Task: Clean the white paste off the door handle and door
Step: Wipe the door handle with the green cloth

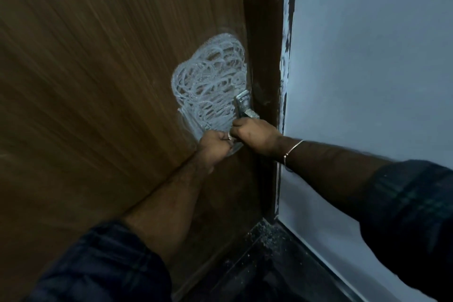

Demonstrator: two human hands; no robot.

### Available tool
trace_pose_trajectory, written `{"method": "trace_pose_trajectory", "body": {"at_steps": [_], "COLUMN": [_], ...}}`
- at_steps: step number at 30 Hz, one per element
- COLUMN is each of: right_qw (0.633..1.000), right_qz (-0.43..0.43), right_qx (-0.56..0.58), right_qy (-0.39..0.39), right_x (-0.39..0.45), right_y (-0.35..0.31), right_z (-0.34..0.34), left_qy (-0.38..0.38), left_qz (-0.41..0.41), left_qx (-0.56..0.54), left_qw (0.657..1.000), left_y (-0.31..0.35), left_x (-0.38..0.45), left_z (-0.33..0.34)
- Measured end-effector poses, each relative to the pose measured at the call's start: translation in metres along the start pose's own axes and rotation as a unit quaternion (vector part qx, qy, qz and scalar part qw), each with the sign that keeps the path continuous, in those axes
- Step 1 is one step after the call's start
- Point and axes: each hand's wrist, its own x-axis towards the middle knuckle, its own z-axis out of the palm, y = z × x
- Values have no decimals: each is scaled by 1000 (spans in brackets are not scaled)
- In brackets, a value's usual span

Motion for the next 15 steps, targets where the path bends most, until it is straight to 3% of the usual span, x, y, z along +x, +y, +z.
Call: {"method": "trace_pose_trajectory", "body": {"at_steps": [5,11,15], "right_qw": [999,993,991], "right_qz": [30,15,38], "right_qx": [1,39,15], "right_qy": [-21,-109,-126], "right_x": [12,24,35], "right_y": [-2,8,-2], "right_z": [-9,-31,-36], "left_qy": [-16,-50,-56], "left_qz": [32,81,80], "left_qx": [40,94,71], "left_qw": [999,991,993], "left_y": [3,3,0], "left_x": [1,5,10], "left_z": [-5,-12,-11]}}
